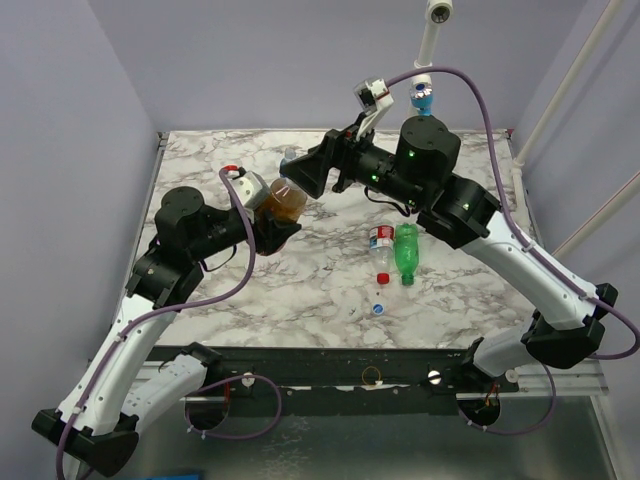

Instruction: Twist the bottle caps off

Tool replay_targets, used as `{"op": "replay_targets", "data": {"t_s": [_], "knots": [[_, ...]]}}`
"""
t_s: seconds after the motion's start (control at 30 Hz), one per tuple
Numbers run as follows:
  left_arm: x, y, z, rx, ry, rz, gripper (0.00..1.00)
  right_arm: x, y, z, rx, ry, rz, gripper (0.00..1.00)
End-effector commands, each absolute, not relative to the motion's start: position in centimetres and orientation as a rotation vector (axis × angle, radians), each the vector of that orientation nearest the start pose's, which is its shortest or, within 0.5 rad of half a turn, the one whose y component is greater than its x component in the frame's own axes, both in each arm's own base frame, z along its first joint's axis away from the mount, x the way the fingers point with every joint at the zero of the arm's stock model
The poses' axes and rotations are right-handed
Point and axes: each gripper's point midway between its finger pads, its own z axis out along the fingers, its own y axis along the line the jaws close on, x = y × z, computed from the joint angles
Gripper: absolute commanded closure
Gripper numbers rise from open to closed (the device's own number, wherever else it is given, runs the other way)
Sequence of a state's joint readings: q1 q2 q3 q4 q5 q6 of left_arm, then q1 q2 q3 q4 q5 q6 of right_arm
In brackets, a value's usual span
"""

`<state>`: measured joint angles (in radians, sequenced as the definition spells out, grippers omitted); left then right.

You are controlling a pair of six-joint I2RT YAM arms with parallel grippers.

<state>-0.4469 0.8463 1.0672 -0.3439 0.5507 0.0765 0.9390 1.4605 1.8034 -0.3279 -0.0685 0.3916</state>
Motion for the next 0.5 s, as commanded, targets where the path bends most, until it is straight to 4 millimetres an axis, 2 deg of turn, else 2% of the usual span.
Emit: {"op": "replay_targets", "data": {"t_s": [0.0,0.27,0.47], "knots": [[23.1,-20.1,35.5,0.821,1.498,-0.683,0.81,23.1,39.0,49.3,-0.530,1.532,1.204,0.18],[23.2,-20.0,35.5,0.816,1.497,-0.681,0.81,24.2,39.8,47.4,-0.502,1.604,1.177,0.32],[23.0,-20.0,35.7,0.815,1.487,-0.681,0.81,24.3,40.0,47.3,-0.493,1.607,1.186,0.47]]}}
